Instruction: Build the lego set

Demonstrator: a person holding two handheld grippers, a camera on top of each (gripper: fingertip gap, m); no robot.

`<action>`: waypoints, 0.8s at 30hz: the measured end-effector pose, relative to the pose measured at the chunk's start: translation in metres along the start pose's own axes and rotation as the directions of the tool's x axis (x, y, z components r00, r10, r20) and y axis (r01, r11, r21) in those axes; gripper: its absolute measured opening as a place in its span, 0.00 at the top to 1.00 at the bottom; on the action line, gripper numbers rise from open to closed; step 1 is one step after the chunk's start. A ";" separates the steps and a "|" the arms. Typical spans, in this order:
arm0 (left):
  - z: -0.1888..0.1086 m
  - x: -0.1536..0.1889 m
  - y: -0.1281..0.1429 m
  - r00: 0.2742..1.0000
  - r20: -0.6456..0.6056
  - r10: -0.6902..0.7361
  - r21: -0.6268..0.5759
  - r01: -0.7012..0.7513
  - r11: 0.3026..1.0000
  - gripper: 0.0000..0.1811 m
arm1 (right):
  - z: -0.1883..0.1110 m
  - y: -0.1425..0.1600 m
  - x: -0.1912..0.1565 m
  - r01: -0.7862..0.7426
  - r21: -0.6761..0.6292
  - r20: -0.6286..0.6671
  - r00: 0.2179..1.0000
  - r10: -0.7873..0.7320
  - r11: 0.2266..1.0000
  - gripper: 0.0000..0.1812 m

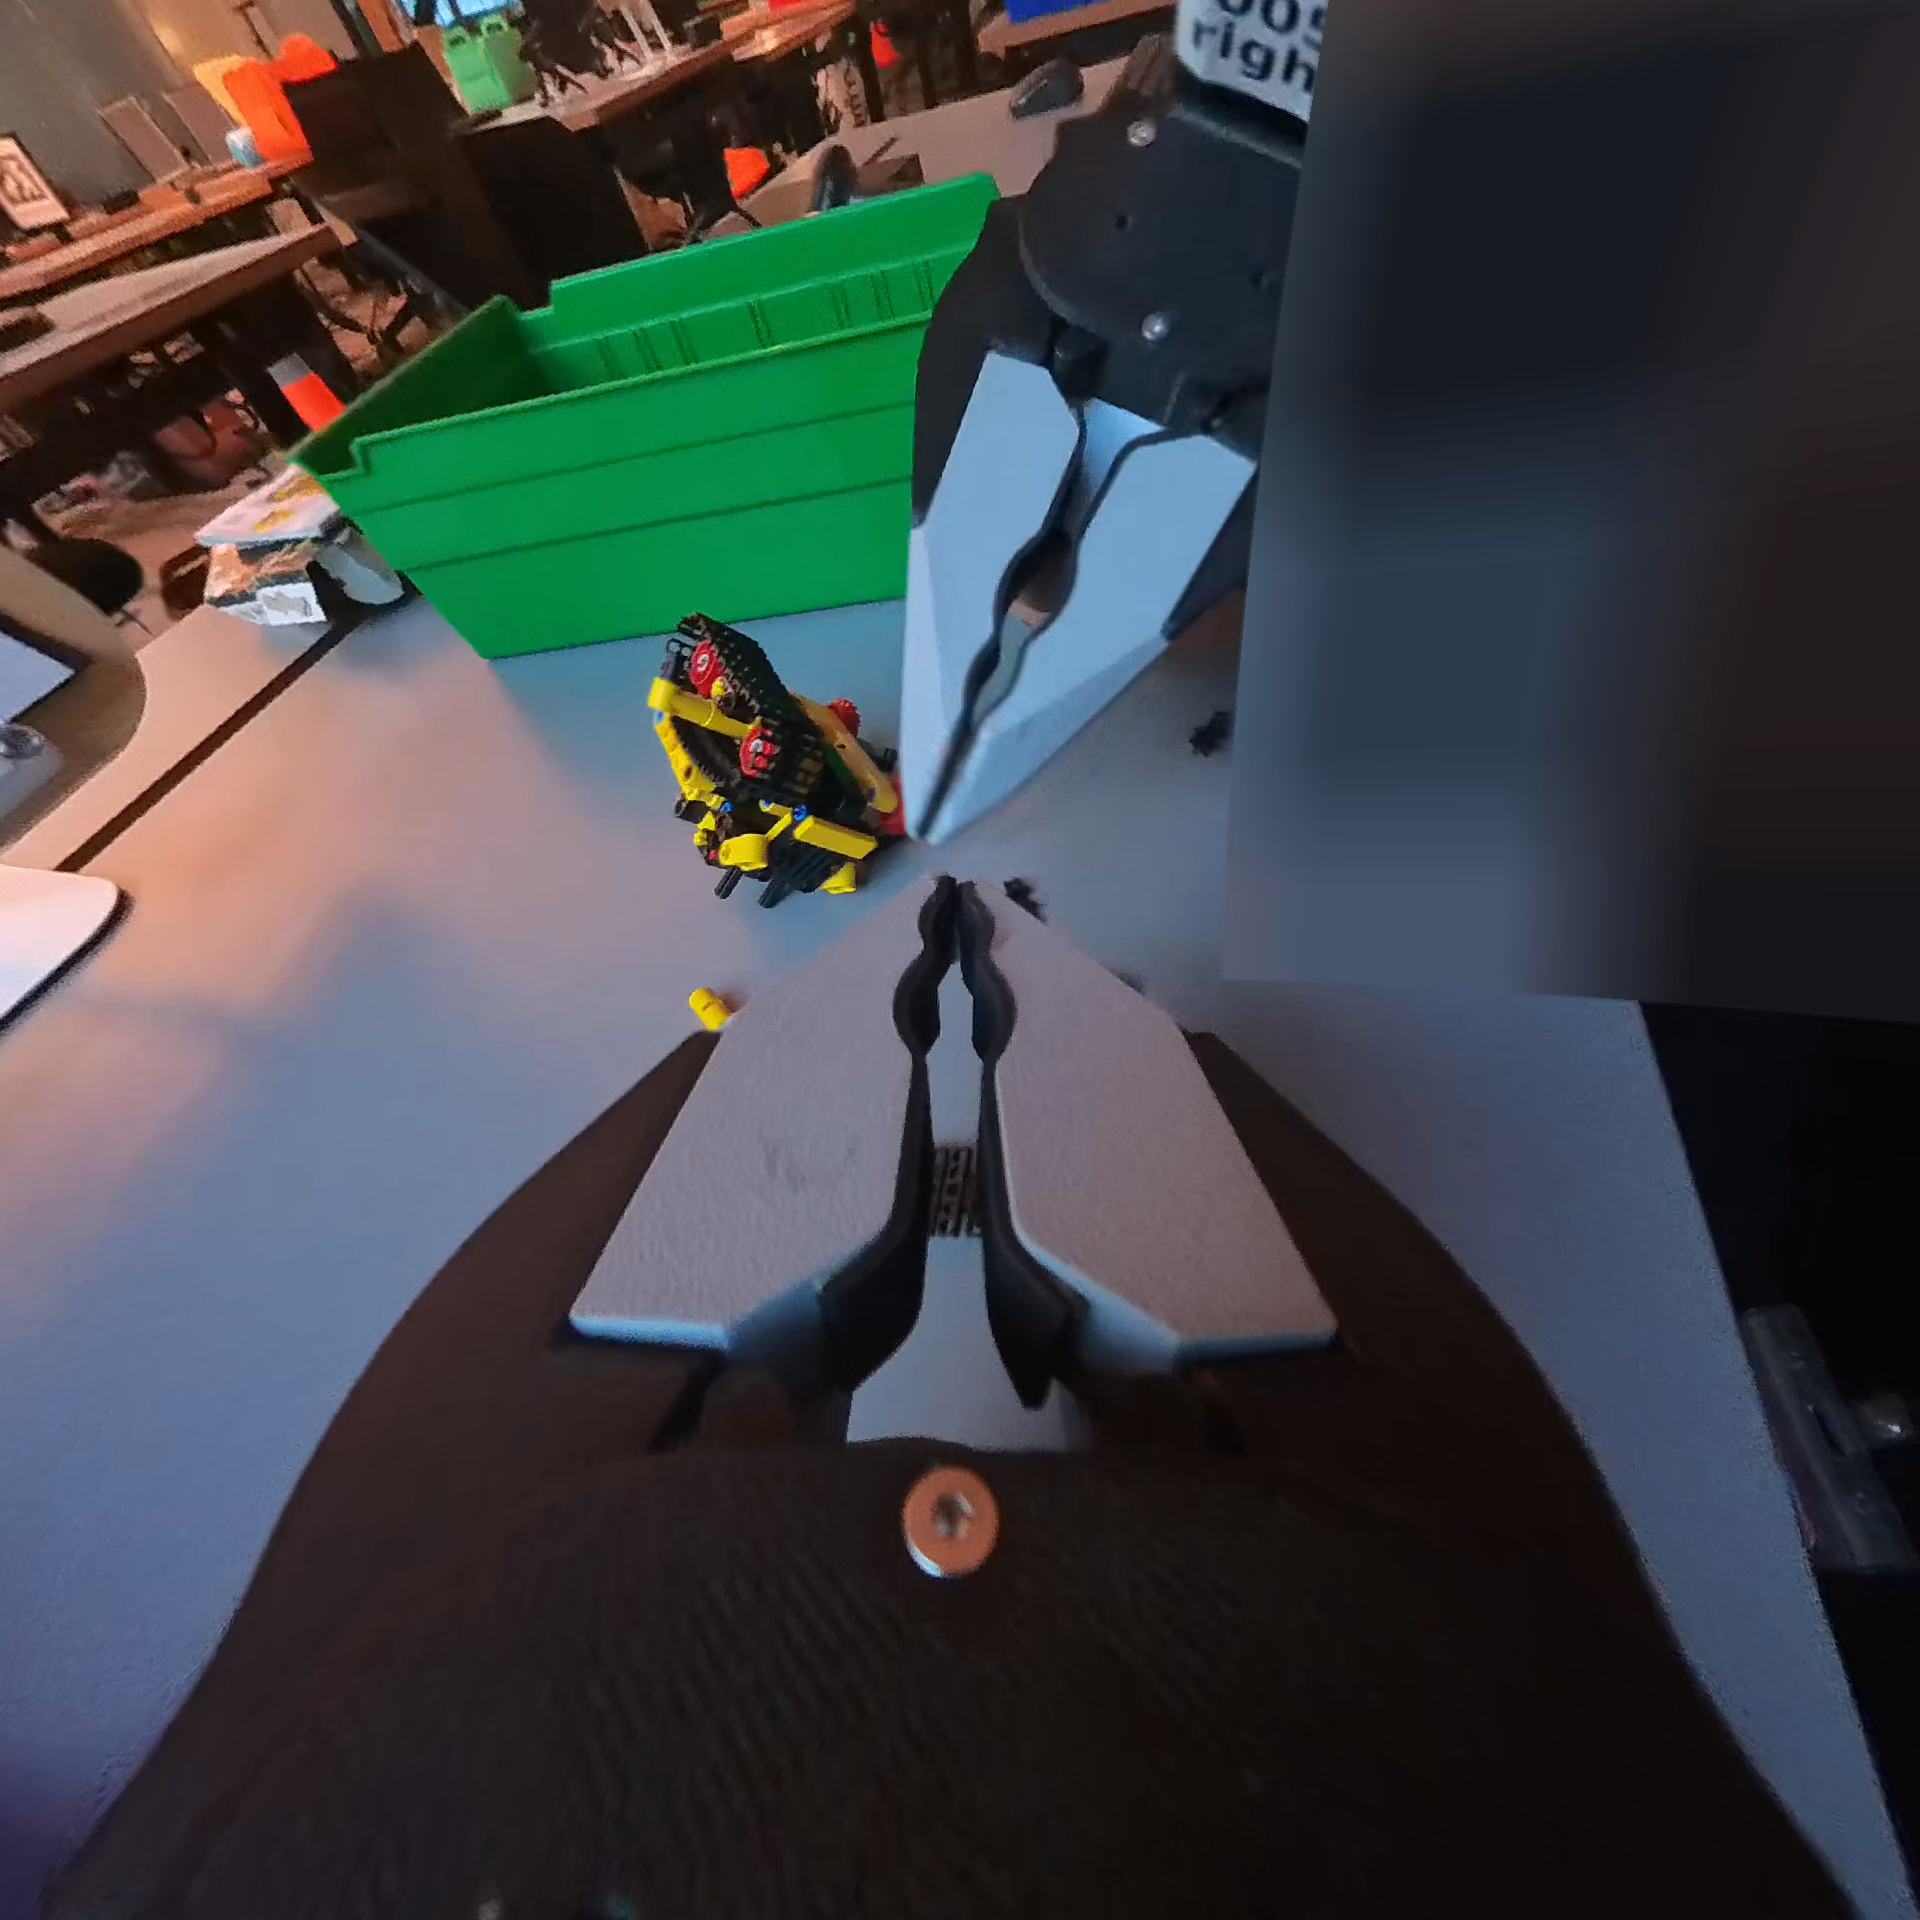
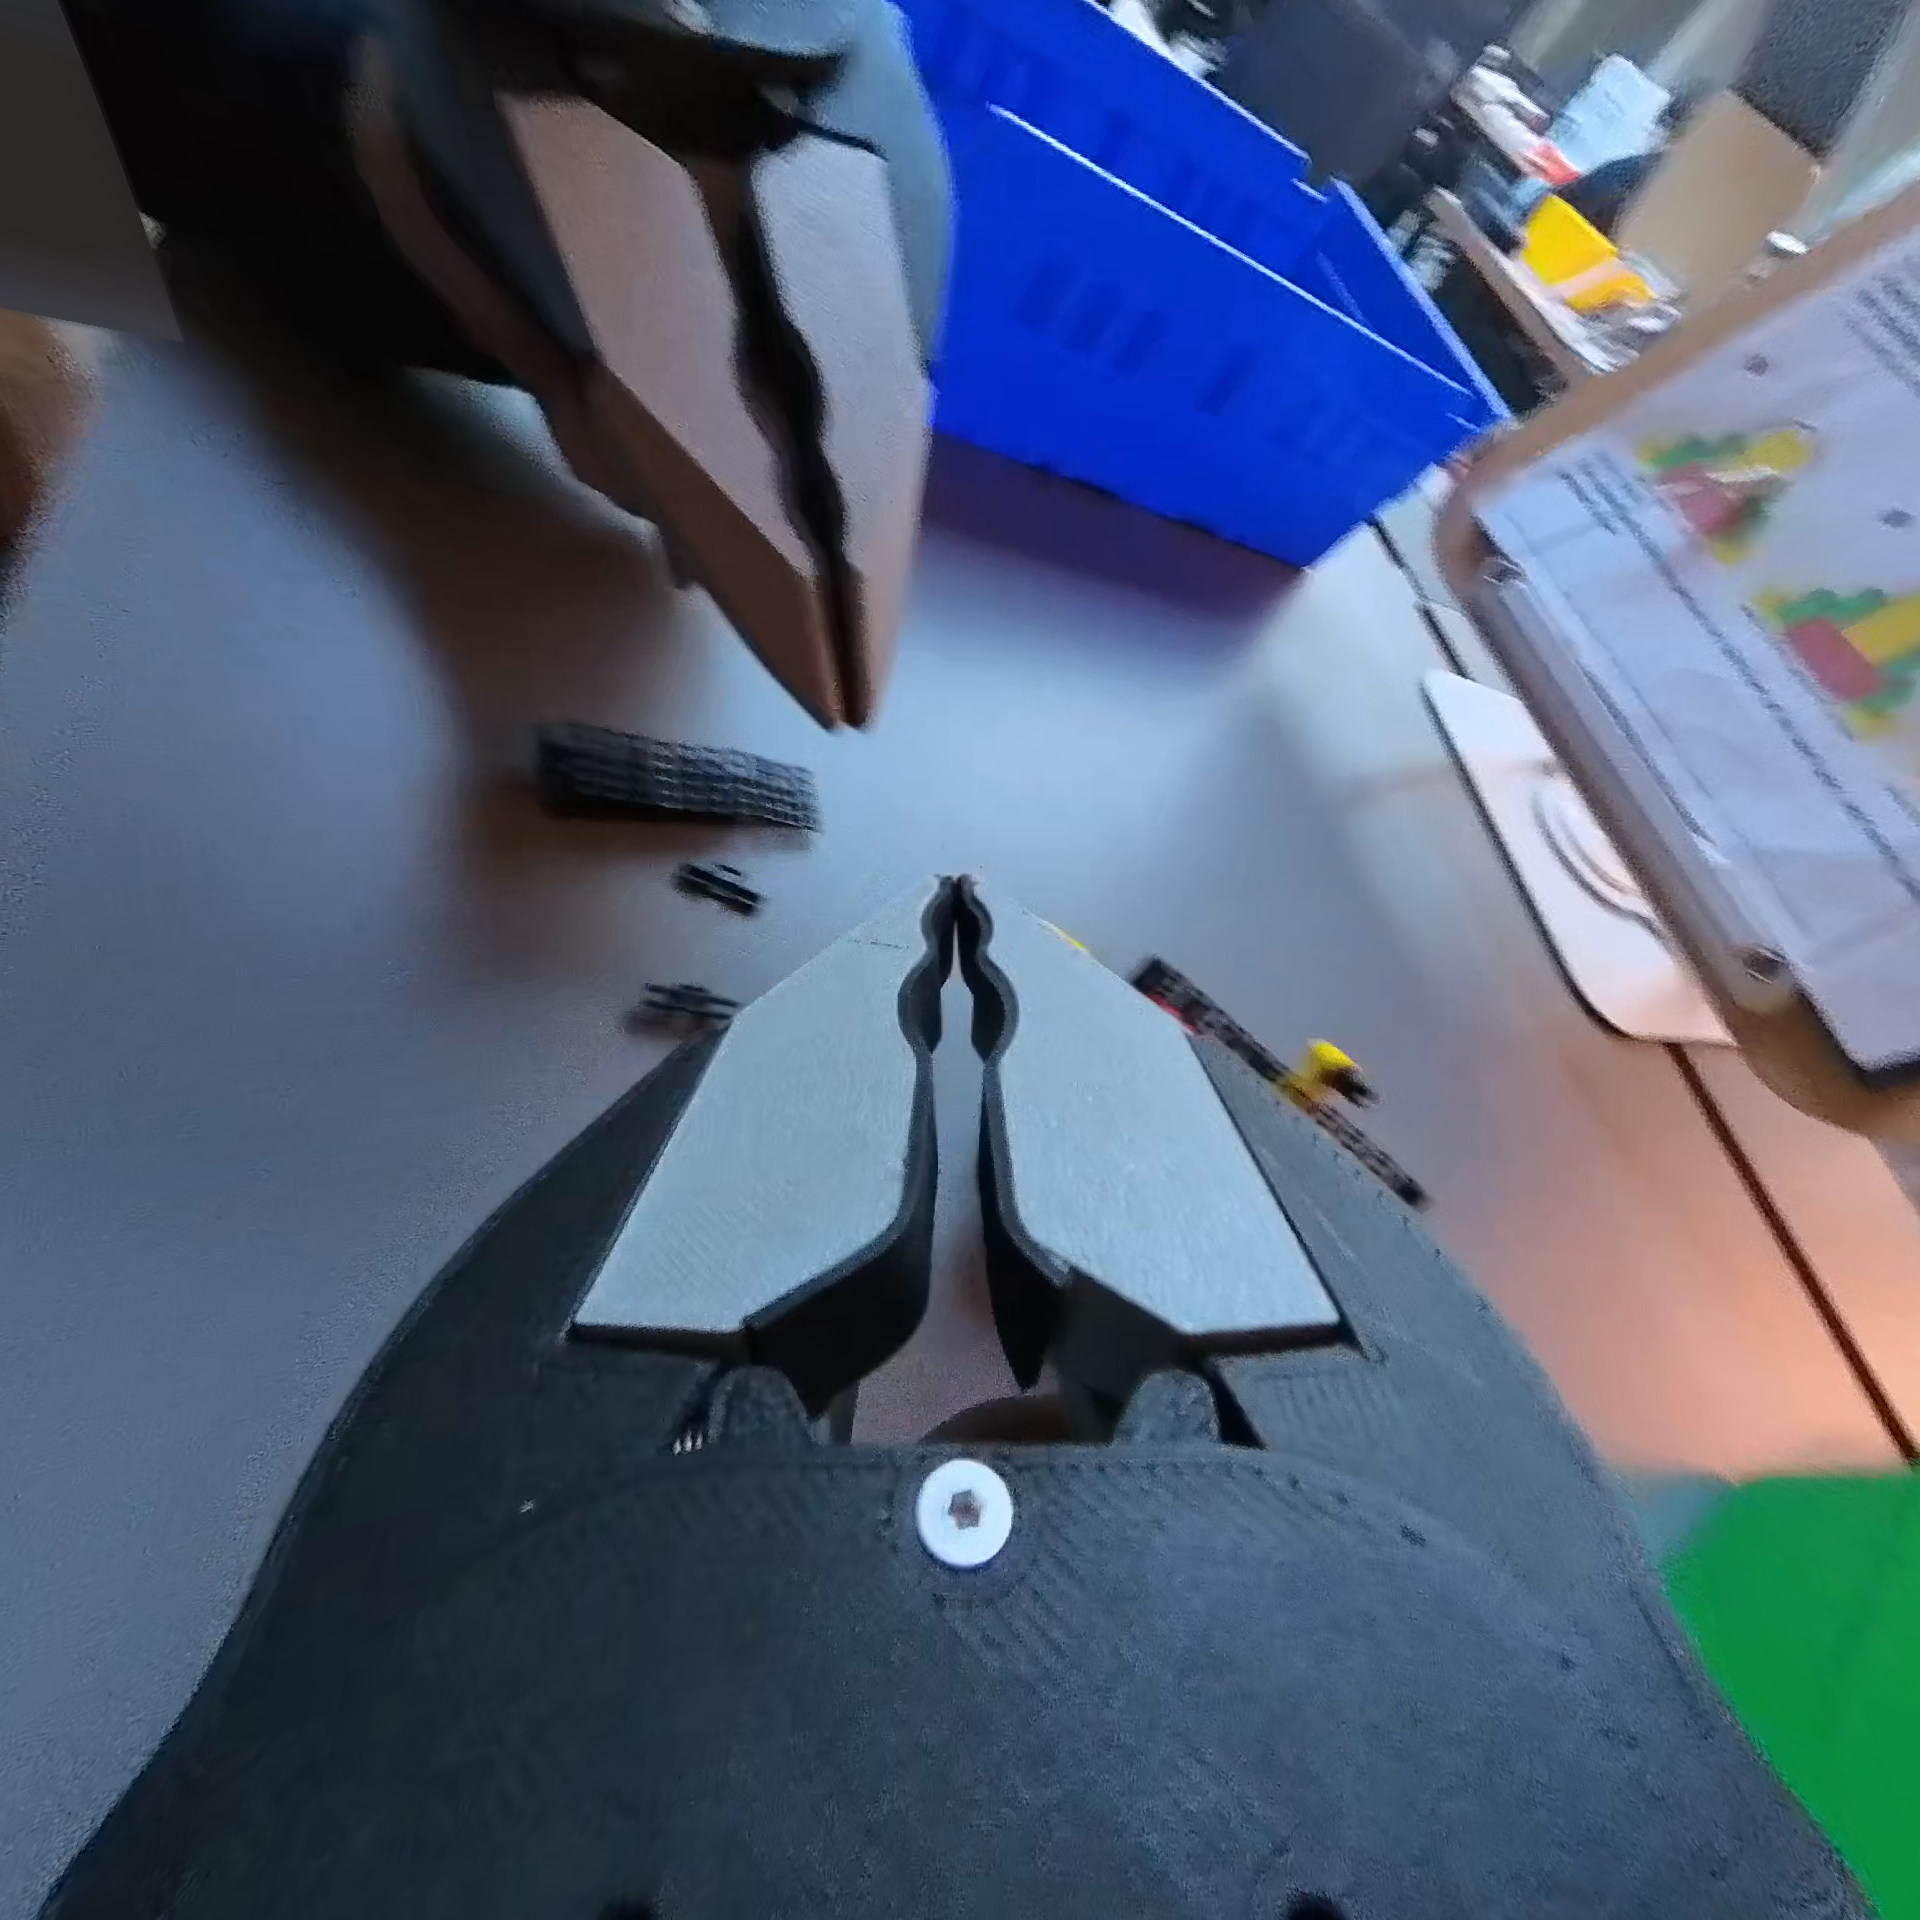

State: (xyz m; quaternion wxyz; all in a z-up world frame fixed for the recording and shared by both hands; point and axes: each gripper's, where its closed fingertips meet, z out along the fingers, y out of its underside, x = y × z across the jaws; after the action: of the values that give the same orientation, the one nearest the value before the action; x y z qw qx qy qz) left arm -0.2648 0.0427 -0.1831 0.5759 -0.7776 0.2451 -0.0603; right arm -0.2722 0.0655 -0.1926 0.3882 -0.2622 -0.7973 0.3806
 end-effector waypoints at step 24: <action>-0.019 -0.013 0.068 0.941 -0.026 -0.338 -0.358 0.307 0.882 0.84 | -0.028 0.011 0.037 -0.182 0.007 -0.075 0.980 0.182 0.983 1.00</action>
State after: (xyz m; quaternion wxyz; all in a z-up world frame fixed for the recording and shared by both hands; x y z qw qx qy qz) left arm -0.3040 0.0178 -0.2372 0.3996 -0.8937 0.1441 -0.1447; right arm -0.2684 0.1094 -0.1749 0.3813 -0.3482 -0.7549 0.4044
